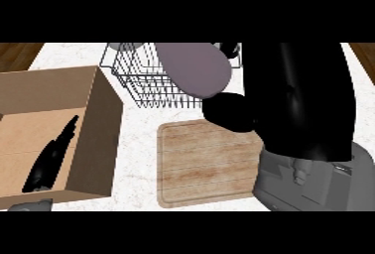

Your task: Pick the eggplant from the cutting board and place it in the basket

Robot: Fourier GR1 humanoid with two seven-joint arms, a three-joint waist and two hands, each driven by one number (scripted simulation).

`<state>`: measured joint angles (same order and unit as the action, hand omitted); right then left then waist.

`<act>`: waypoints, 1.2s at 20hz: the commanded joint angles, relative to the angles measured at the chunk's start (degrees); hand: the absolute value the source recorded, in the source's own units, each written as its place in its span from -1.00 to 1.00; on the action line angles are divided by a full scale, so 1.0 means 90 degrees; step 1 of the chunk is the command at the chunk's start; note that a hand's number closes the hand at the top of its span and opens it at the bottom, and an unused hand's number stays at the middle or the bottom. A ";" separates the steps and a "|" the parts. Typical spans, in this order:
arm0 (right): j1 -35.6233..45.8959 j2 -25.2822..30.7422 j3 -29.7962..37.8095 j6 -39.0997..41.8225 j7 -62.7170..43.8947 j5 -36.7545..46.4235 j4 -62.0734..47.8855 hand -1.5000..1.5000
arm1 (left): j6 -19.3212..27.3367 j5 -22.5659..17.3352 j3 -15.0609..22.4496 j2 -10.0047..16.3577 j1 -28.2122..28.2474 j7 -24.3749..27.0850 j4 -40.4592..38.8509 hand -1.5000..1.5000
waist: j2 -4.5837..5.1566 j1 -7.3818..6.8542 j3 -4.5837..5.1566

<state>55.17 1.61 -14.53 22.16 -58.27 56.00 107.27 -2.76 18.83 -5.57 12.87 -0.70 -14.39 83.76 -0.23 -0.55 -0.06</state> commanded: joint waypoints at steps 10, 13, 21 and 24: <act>0.1466 -0.0177 0.0124 -0.1248 -0.0329 -0.0810 -0.3033 1.00 | -0.0057 0.0041 -0.0177 0.0079 -0.0305 0.0240 -0.0671 0.00 | 0.0048 -0.0050 0.0016; 0.1823 -0.0178 0.0110 -0.1703 0.0029 -0.0672 -0.4141 1.00 | 0.0077 0.0197 0.0082 -0.0185 -0.0160 0.0060 -0.0310 0.00 | 0.0062 -0.0115 0.0016; 0.1970 -0.0178 -0.0115 -0.2624 0.0208 -0.0509 -0.5724 1.00 | -0.0007 0.0166 -0.0057 -0.0084 -0.0344 -0.0083 -0.0237 0.00 | 0.0072 -0.0122 0.0014; 0.1865 -0.0179 -0.0587 -0.3240 0.0035 -0.1094 -0.5938 -1.00 | 0.0024 0.0247 0.0094 -0.0229 -0.0143 -0.0195 0.0018 0.00 | 0.0058 -0.0186 0.0012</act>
<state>71.48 0.12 -17.04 0.45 -56.56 49.03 59.76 -2.45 20.43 -5.82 11.65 -2.71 -13.72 82.13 0.17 -1.61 -0.10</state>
